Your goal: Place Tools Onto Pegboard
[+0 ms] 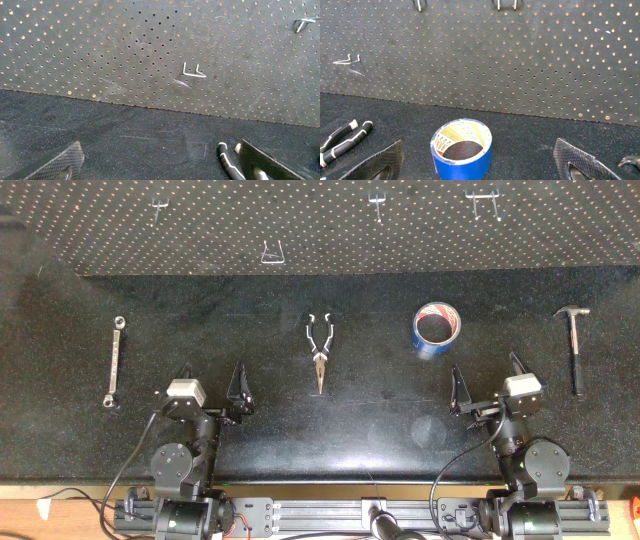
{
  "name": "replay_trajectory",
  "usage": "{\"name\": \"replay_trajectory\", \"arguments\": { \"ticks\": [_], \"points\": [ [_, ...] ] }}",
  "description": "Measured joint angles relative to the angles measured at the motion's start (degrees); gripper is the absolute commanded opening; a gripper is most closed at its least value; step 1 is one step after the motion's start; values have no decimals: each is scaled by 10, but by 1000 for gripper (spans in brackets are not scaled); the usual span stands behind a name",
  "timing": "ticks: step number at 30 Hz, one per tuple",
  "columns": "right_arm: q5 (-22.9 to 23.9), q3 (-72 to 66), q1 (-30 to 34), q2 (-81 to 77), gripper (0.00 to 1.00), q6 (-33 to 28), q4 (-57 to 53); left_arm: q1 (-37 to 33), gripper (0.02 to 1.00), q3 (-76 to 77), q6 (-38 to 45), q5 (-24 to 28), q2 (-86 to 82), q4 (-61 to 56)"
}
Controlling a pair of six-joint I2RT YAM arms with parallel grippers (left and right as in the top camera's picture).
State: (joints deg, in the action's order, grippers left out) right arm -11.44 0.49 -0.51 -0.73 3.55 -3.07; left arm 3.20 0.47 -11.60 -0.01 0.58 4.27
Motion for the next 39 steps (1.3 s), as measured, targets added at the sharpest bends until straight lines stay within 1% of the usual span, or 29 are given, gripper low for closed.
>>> {"name": "replay_trajectory", "arguments": {
  "ticks": [26, 28, 29, 31, 32, 34, 36, 37, 38, 39],
  "points": [
    [0, 0, 0, 0, 976, 0, 0, 0, 996, 0, 0, 5, 0, 0],
    [0, 0, 0, 0, 976, 0, 0, 0, 993, 0, 20, 7, 3, 0],
    [0, 0, 0, 0, 976, 0, 0, 0, 996, 8, 38, 7, 26, 3],
    [0, 0, 0, 0, 976, 0, 0, -7, 996, 78, 79, 12, 156, 10],
    [0, 0, 0, 0, 976, 0, 0, -22, 993, 122, 89, 16, 203, 37],
    [1, 0, 0, 1, 976, 0, 0, -77, 993, 260, 112, 17, 331, 158],
    [2, 0, 0, 3, 976, 0, 0, -156, 996, 429, 161, 20, 466, 335],
    [2, 0, 0, 3, 976, 0, 0, -188, 993, 494, 185, 19, 524, 395],
    [2, 0, 0, 2, 976, 0, 0, -220, 993, 563, 217, 20, 592, 483],
    [2, 0, 0, 3, 976, 0, 0, -242, 993, 600, 240, 21, 640, 507]
  ]
}}
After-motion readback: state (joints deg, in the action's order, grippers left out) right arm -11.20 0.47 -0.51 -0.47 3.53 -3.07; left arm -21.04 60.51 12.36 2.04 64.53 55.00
